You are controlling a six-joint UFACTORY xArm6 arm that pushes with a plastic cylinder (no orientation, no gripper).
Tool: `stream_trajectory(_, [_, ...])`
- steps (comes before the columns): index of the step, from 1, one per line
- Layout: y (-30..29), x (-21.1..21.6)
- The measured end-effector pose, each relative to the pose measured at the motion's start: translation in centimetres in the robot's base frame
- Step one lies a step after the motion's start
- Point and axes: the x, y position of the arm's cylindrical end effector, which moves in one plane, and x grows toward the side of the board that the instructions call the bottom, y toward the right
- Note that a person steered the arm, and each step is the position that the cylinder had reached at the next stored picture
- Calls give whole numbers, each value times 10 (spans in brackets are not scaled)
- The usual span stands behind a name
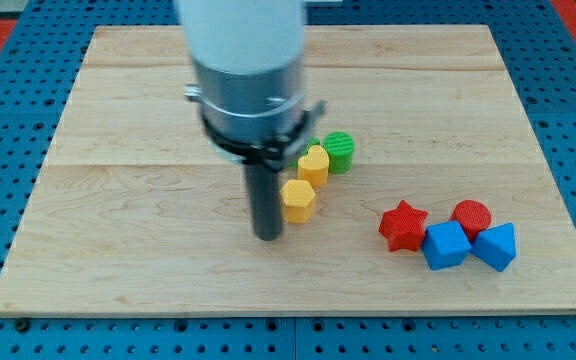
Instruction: Slightly push the green circle close to the green star
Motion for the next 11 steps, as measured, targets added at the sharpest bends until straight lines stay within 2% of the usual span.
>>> stream_trajectory(2, [34,-61])
stream_trajectory(4, [74,-59])
stream_trajectory(7, [76,-104])
stream_trajectory(11, [77,-100])
